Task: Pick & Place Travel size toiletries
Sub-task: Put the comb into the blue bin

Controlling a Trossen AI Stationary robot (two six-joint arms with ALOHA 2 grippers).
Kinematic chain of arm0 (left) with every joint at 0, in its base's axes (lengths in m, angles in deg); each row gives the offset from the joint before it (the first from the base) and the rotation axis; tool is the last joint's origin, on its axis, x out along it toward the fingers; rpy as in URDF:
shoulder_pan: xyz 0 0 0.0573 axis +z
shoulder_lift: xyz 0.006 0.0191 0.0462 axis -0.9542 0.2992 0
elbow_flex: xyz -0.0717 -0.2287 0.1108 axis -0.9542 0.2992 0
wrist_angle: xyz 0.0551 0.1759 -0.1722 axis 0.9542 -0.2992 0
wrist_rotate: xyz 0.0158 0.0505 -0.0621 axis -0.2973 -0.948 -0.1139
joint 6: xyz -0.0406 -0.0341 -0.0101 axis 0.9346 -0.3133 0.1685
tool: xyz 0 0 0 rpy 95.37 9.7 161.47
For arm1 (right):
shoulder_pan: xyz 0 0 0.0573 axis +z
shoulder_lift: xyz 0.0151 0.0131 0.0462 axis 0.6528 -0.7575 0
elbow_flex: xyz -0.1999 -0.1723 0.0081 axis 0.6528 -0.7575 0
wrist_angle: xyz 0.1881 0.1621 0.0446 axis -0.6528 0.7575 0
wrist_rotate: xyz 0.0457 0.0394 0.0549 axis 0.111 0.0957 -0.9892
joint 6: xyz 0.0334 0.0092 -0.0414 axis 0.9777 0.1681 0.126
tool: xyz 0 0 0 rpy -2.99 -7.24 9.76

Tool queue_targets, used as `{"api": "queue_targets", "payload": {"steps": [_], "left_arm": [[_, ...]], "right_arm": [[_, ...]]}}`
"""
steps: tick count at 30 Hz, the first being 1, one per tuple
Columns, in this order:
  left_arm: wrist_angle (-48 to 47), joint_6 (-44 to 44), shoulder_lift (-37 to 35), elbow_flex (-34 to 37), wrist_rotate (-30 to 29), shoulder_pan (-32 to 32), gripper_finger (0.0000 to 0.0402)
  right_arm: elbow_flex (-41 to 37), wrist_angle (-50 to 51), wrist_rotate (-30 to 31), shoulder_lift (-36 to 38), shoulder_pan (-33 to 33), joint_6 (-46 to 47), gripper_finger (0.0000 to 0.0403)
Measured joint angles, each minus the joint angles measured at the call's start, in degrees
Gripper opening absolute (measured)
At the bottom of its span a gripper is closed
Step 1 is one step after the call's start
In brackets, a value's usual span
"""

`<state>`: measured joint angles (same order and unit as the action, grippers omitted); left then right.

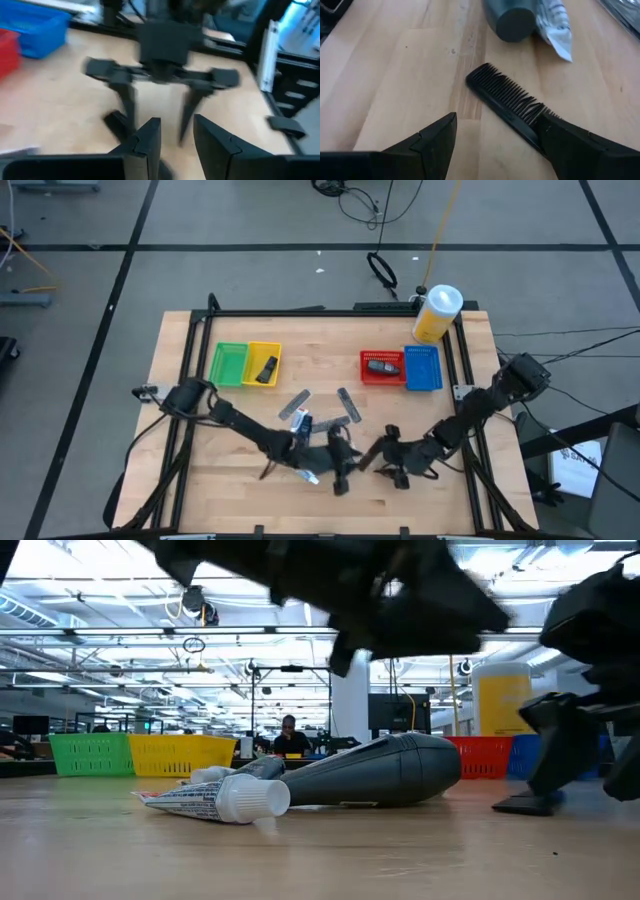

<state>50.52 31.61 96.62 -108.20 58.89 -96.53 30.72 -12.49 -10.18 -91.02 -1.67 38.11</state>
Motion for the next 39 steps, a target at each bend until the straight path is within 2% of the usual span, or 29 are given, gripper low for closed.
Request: {"api": "queue_targets", "payload": {"steps": [4, 8, 11, 15, 18, 22, 27, 30, 34, 39], "left_arm": [[-6.92, 0.52, 1.13, -5.08, -2.91, -3.53, 0.0113], [-10.91, 0.49, 1.18, -6.66, -6.55, -6.51, 0.0113], [-12.24, 2.62, 1.20, -6.66, -7.10, -7.05, 0.0113], [-15.68, 9.77, 1.20, -6.64, -6.77, -6.57, 0.0113], [-16.77, 12.26, 1.20, -6.64, -7.08, -6.24, 0.0113], [-17.85, 11.40, 1.18, -6.64, -5.69, -6.11, 0.0113], [-20.65, 12.09, 1.18, -6.62, -5.02, -6.40, 0.0113], [-20.26, 13.45, 2.47, -6.64, -1.01, -5.32, 0.0113], [-17.66, 13.43, 6.23, -6.57, 2.95, -3.32, 0.0113], [-17.61, 15.63, 8.15, -6.57, 4.11, -1.44, 0.0113]], "right_arm": [[-0.04, -0.15, 4.31, -0.04, 2.84, 7.39, 0.0267], [0.50, -0.64, 5.21, -0.82, 3.57, 12.98, 0.0261], [2.90, -2.62, 5.11, -3.92, 3.74, 13.51, 0.0254], [8.53, -5.46, 4.67, -10.36, 3.85, 11.21, 0.0249], [12.56, -8.42, 1.82, -14.19, 3.81, 9.76, 0.0249], [15.51, -11.22, -1.98, -16.21, 4.21, 4.09, 0.0249], [15.55, -10.36, -4.71, -11.67, 5.31, -4.59, 0.0249], [15.33, -5.84, -3.96, -8.56, 6.25, -10.69, 0.0249], [15.30, -1.04, 1.99, -7.54, 6.89, -20.55, 0.0249], [15.26, 1.99, 3.54, -9.14, 5.81, -24.43, 0.0249]]}}
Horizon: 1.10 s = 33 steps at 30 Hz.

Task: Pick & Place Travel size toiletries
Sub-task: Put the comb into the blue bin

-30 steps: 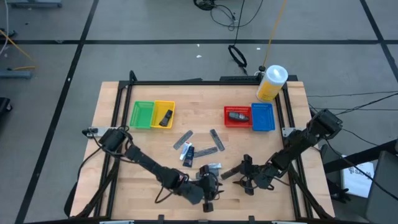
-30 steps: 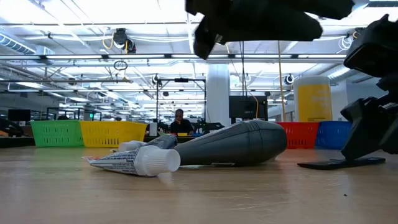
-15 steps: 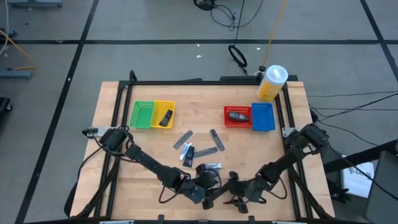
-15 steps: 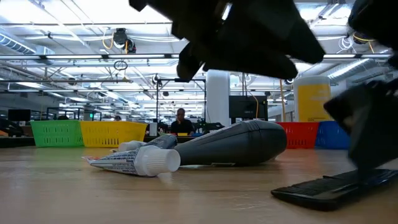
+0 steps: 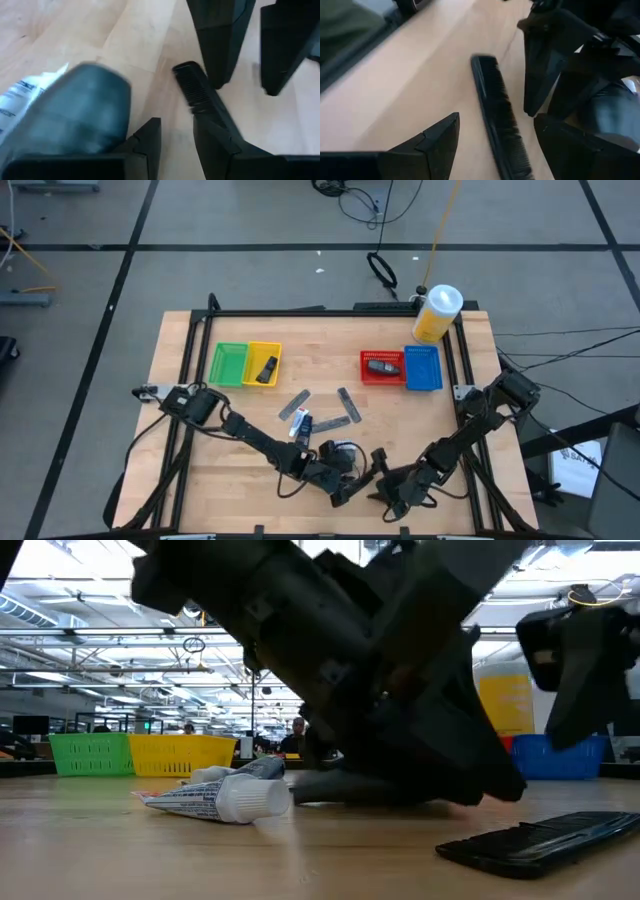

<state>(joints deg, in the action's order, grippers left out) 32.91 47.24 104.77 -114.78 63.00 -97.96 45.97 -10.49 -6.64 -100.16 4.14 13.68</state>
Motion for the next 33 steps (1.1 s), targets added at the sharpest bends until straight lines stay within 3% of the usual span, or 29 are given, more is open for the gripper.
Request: {"api": "queue_targets", "payload": {"steps": [6, 10, 26, 33], "left_arm": [[0.28, 0.05, 0.22, 0.00, 0.48, 0.41, 0.0113], [-0.11, 0.03, 0.22, 0.00, 0.54, 0.36, 0.0113], [2.48, 0.50, 3.02, -0.17, 0.71, 0.33, 0.0113], [3.32, 0.96, 4.83, -0.20, 1.32, 0.08, 0.0113]], "right_arm": [[0.04, -1.72, 0.53, -3.47, -0.63, -5.13, 0.0249], [0.11, -3.15, 4.18, -4.70, -0.56, -7.96, 0.0249], [0.13, -1.22, 4.63, -4.80, -3.34, -13.99, 0.0249], [0.09, -1.45, 9.03, -4.89, -3.29, -15.63, 0.0249]]}}
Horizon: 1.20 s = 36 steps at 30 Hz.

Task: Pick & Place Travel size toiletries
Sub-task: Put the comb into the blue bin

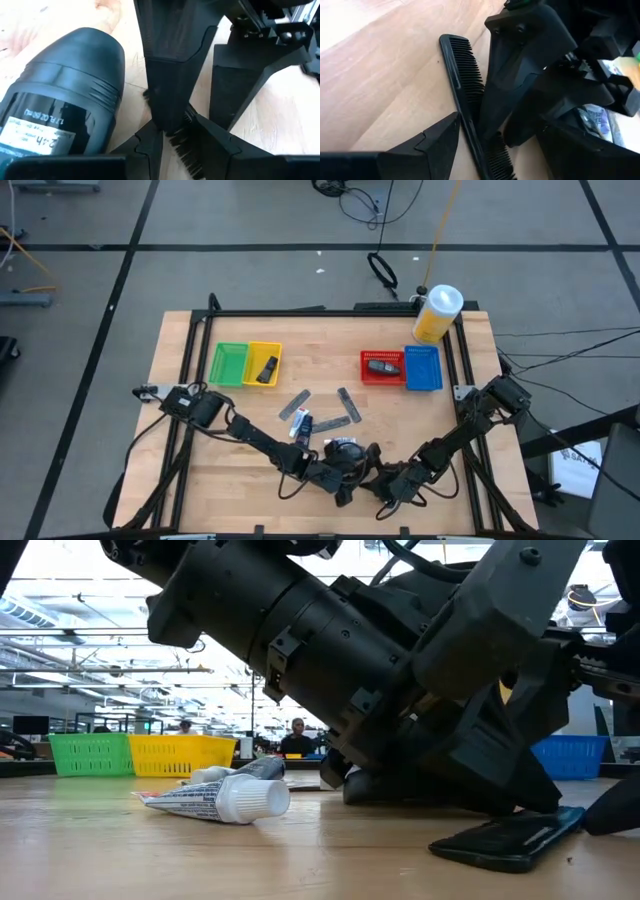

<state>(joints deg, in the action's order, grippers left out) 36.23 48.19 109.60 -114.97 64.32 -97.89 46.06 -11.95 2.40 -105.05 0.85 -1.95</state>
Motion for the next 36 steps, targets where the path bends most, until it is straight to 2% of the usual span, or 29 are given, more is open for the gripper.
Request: {"api": "queue_targets", "payload": {"steps": [6, 15, 20, 24, 29, 36], "left_arm": [[-0.14, 0.28, 0.11, 0.02, 0.03, -0.11, 0.0113], [-2.24, -3.04, -5.63, 0.43, 0.90, -1.43, 0.0113], [-9.17, 0.36, -7.29, 0.26, -3.85, -1.87, 0.0112], [-13.84, 3.68, -6.79, 0.33, -5.49, -1.71, 0.0083], [-14.16, 2.94, -6.77, 0.28, -6.50, -1.84, 0.0011], [-11.43, 2.76, -4.55, 0.26, -6.02, -1.78, 0.0003]], "right_arm": [[-0.02, -0.95, 0.11, -0.02, 0.00, -0.23, 0.0249], [-0.08, -2.30, 0.70, -0.06, 1.27, 1.00, 0.0249], [-0.13, -3.40, 0.56, -0.07, 2.25, 1.01, 0.0249], [-0.13, -4.01, 0.26, -0.07, 2.34, 1.01, 0.0249], [-0.13, -4.48, 0.18, -0.07, 2.16, 0.99, 0.0249], [-0.11, -4.07, -0.21, -0.07, 0.34, -1.39, 0.0249]]}}
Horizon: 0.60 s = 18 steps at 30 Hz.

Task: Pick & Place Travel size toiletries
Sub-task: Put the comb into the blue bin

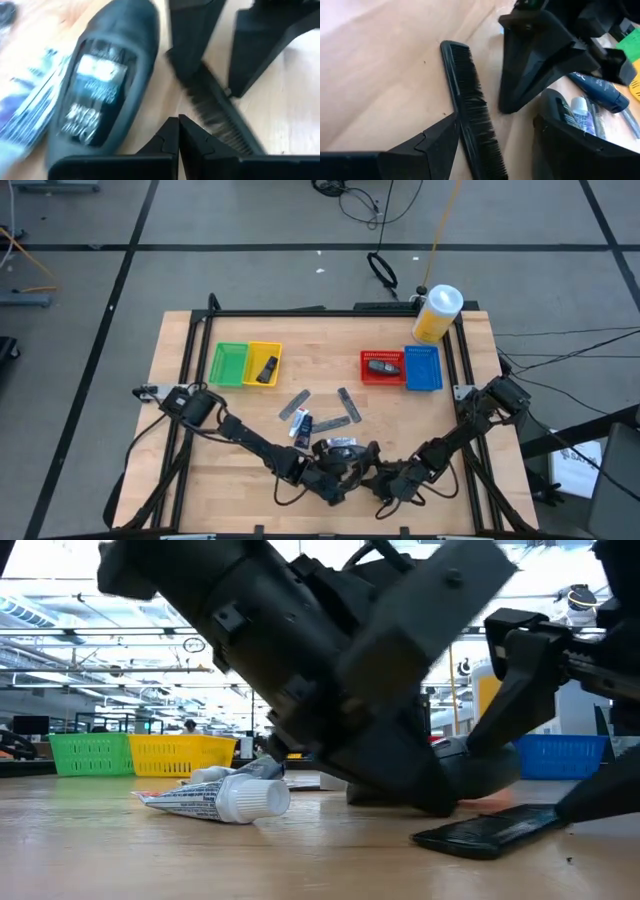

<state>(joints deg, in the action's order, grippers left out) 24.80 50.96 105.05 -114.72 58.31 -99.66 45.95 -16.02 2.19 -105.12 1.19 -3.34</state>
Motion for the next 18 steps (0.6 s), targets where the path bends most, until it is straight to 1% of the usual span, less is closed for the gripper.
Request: {"api": "queue_targets", "payload": {"steps": [2, 7, 16, 18], "left_arm": [[2.45, 0.02, 1.23, -0.08, 0.72, 0.15, 0.0004], [3.15, -0.02, 1.91, -0.12, 2.13, 0.41, 0.0002], [2.66, -0.70, 2.70, -0.02, 2.88, 0.46, 0.0004], [2.49, -0.71, 2.88, -0.02, 3.26, 0.48, 0.0003]], "right_arm": [[0.03, 0.40, -0.43, 0.00, -0.38, -0.62, 0.0249], [0.07, 0.36, -4.46, -0.04, -1.42, -0.81, 0.0249], [0.20, -1.86, -4.08, -2.25, -2.13, -1.90, 0.0249], [0.20, -1.81, -2.81, -2.25, -2.13, -1.97, 0.0249]]}}
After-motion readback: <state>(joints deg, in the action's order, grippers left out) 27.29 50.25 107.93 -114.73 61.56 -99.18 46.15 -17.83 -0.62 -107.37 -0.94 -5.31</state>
